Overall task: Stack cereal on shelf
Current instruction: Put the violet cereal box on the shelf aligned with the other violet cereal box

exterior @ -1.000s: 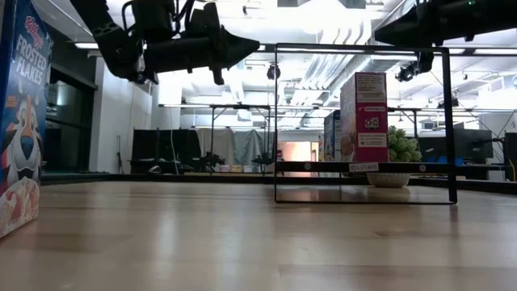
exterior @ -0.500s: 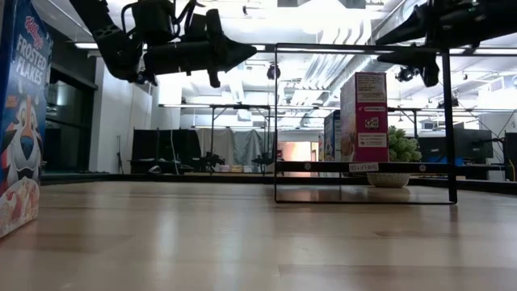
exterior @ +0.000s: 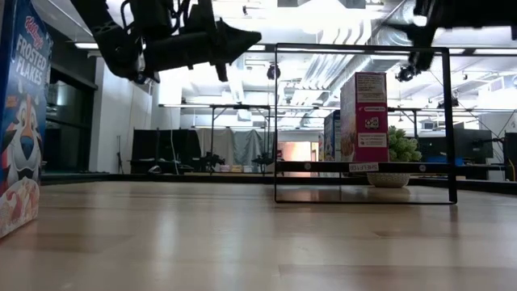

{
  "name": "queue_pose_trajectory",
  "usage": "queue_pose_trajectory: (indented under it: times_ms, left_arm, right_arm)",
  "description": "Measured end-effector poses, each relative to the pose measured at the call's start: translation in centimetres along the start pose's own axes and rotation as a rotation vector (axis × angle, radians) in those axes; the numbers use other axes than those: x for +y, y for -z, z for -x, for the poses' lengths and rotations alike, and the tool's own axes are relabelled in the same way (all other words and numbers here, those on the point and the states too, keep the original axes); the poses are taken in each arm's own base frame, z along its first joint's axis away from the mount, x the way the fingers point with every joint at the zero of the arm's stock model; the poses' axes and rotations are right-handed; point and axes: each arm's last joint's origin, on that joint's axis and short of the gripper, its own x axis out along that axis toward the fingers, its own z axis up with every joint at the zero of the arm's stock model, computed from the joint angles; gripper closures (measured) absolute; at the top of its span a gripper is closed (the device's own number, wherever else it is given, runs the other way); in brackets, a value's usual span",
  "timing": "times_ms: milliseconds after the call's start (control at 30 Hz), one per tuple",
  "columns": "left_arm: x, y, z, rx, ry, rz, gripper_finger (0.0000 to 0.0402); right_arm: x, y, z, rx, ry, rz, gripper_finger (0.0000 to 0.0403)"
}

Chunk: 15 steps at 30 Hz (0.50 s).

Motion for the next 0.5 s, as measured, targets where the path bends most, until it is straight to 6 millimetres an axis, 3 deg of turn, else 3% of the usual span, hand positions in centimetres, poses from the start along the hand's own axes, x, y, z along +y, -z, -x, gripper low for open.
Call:
queue_pose_trajectory:
  times_ms: [100, 267, 367, 500]
  left_arm:
    - [-0.4, 0.0, -0.1, -0.008, 0.016, 0.000, 0.0402]
    - [-0.2, -0.2, 0.0, -0.025, 0.011, -0.007, 0.0401]
    - [0.3, -0.4, 0.1, -0.027, -0.006, -0.011, 0.0401]
    - [0.8, -0.5, 0.3, -0.030, -0.022, 0.018, 0.0402]
  right_arm:
    - [1.8, 0.5, -1.1, 0.040, -0.056, 0.022, 0.0258]
    - [5.7, 0.3, -3.0, 0.221, 0.076, 0.088, 0.0258]
    - [8.0, -0.4, -3.7, 0.355, 0.284, 0.060, 0.0258]
    - [9.8, -0.2, -4.3, 0.527, 0.676, -0.037, 0.0258]
